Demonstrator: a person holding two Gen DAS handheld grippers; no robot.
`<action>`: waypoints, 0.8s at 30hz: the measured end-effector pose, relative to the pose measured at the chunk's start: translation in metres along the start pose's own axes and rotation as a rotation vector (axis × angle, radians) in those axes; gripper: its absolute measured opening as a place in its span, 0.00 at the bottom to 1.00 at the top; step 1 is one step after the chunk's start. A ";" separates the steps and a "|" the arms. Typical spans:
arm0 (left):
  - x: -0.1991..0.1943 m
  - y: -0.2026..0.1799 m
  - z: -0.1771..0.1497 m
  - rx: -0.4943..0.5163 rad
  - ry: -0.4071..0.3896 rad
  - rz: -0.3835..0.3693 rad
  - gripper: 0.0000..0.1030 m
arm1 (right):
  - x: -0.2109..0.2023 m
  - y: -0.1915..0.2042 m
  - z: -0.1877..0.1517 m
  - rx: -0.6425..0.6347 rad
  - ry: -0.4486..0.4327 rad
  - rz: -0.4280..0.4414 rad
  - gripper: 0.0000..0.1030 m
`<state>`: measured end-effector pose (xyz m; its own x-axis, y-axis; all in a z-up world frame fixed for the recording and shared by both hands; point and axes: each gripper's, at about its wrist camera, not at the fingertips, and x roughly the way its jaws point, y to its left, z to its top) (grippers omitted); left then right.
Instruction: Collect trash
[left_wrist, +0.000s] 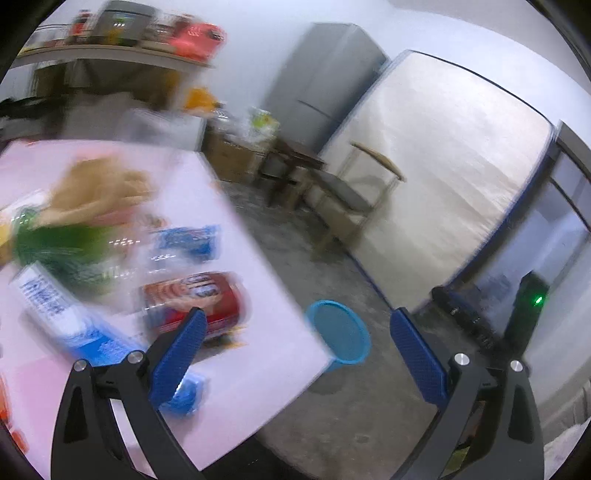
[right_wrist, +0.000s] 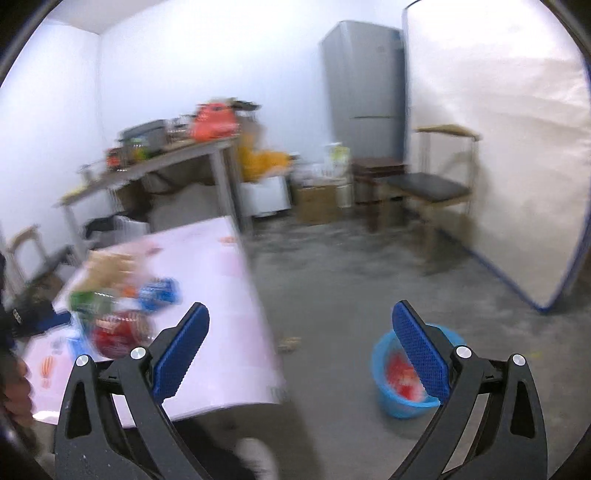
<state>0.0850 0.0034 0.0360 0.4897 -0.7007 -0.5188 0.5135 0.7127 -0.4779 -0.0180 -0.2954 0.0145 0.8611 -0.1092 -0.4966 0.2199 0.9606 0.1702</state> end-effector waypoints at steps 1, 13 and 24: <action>-0.008 0.009 -0.004 -0.016 -0.013 0.025 0.95 | 0.006 0.008 0.001 -0.002 0.013 0.041 0.93; -0.014 0.128 -0.018 -0.395 0.031 0.251 0.93 | 0.063 0.108 0.000 0.015 0.203 0.337 0.93; 0.011 0.145 -0.019 -0.479 0.079 0.272 0.79 | 0.080 0.151 -0.044 0.053 0.458 0.622 0.40</action>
<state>0.1513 0.0997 -0.0528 0.4962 -0.4982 -0.7110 -0.0109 0.8153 -0.5789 0.0640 -0.1476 -0.0369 0.5607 0.5740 -0.5968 -0.2108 0.7960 0.5675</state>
